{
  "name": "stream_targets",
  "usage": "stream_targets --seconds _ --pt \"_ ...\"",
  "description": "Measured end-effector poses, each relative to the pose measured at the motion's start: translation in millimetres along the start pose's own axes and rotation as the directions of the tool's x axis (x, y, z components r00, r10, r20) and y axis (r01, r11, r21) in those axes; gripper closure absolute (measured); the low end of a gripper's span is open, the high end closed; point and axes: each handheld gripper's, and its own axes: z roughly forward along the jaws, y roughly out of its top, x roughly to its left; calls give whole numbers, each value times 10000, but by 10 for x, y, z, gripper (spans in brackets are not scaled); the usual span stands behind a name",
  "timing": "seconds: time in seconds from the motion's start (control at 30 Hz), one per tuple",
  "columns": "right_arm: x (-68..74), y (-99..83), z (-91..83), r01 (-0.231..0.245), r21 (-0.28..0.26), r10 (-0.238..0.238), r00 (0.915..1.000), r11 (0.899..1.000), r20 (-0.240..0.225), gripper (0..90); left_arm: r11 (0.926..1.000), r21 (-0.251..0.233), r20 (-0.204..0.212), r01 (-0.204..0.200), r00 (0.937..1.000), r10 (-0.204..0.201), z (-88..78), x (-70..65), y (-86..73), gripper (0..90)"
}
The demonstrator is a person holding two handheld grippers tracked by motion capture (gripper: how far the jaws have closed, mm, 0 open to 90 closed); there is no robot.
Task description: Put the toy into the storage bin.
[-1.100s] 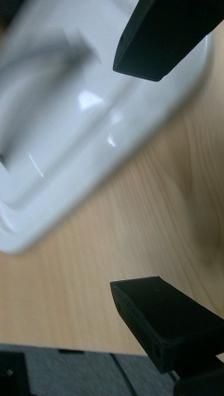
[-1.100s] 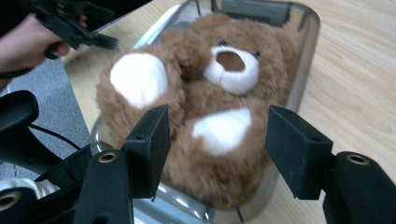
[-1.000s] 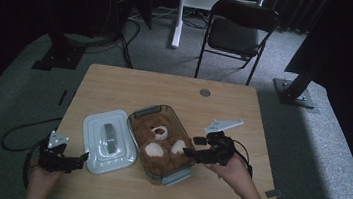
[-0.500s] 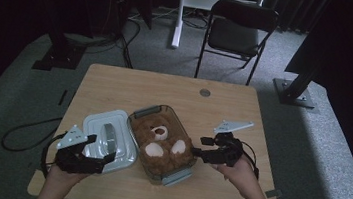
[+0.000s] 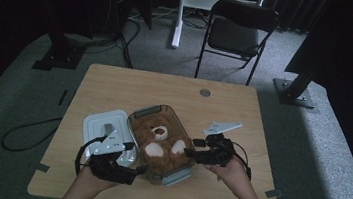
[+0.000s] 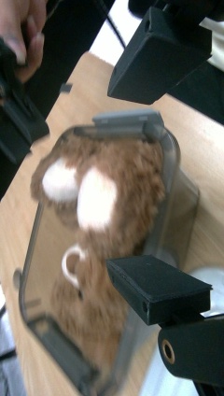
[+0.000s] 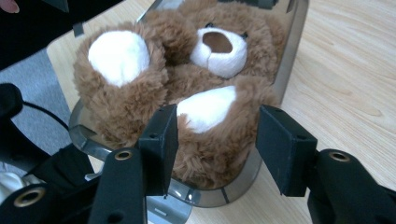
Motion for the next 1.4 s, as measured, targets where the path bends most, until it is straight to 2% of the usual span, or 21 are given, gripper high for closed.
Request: stream_targets --seconds 0.03,0.1,0.13,0.2,0.23,0.3,0.33,0.4,0.5,0.63,0.77,1.03,1.1,1.13,1.17,1.2,1.23,1.3,1.37,1.4 --pt "12 -1 25 90 54 -90 9999 9999 53 515 9999 95 -26 -111 9999 111 30 -21 13 174" --pt "25 -3 80 270 172 -274 9994 9995 211 585 9997 59 131 -226 9997 225 80 -57 33 272" --pt "25 -3 80 270 172 -274 9994 9995 211 585 9997 85 147 -236 9996 235 108 -66 42 272" --pt "24 -8 113 405 259 -411 9989 9988 229 655 9996 72 302 -265 9992 262 157 -60 51 374" --pt "29 -9 128 474 371 -482 9986 9982 217 670 9998 62 367 -209 9991 206 185 -48 56 379" --pt "30 -11 160 545 543 -558 9981 9970 242 725 9994 114 507 -338 9982 332 231 -20 54 480" --pt "27 -11 176 560 613 -575 9981 9965 233 735 9993 184 505 -312 9983 302 270 -1 55 492" --pt "15 -9 204 455 648 -471 9986 9969 233 762 9992 252 300 -315 9991 308 309 16 58 542" --pt "13 1 221 497 774 -522 9981 9958 318 798 9980 508 60 -387 9992 385 364 33 68 557" --pt "29 9 263 790 1217 -860 9949 9894 533 878 9962 762 -191 -428 9988 444 412 76 73 666" --pt "33 2 347 936 1617 -1064 9917 9824 723 889 9916 1177 -295 -543 9979 581 466 133 80 737" --pt "19 17 498 1000 2128 -1237 9871 9720 1012 893 9699 2129 -347 -1185 9911 1287 583 174 103 760" --pt "35 36 530 1164 2316 -1460 9826 9658 1149 893 9649 2294 -436 -1276 9890 1412 612 173 114 765" --pt "40 49 538 1182 2360 -1499 9813 9645 1210 892 9601 2432 -518 -1381 9865 1550 627 170 120 765" --pt "38 61 541 1202 2434 -1531 9808 9625 1210 893 9601 2432 -518 -1381 9865 1550 627 170 120 768" --pt "34 74 547 1240 2493 -1571 9806 9605 1175 893 9516 2658 -631 -1542 9822 1768 666 160 124 771" --pt "34 81 557 1242 2542 -1582 9803 9592 1180 894 9458 2818 -628 -1615 9805 1862 692 157 126 778" --pt "54 107 613 1469 2944 -1898 9741 9443 1226 896 9386 3014 -592 -1677 9792 1940 743 163 136 784" --pt "82 145 710 1678 3523 -2259 9654 9207 1304 896 9331 3190 -655 -1661 9783 1966 789 173 154 794" --pt "82 145 710 1678 3523 -2259 9654 9207 1304 896 9331 3190 -655 -1661 9783 1966 789 173 154 800"
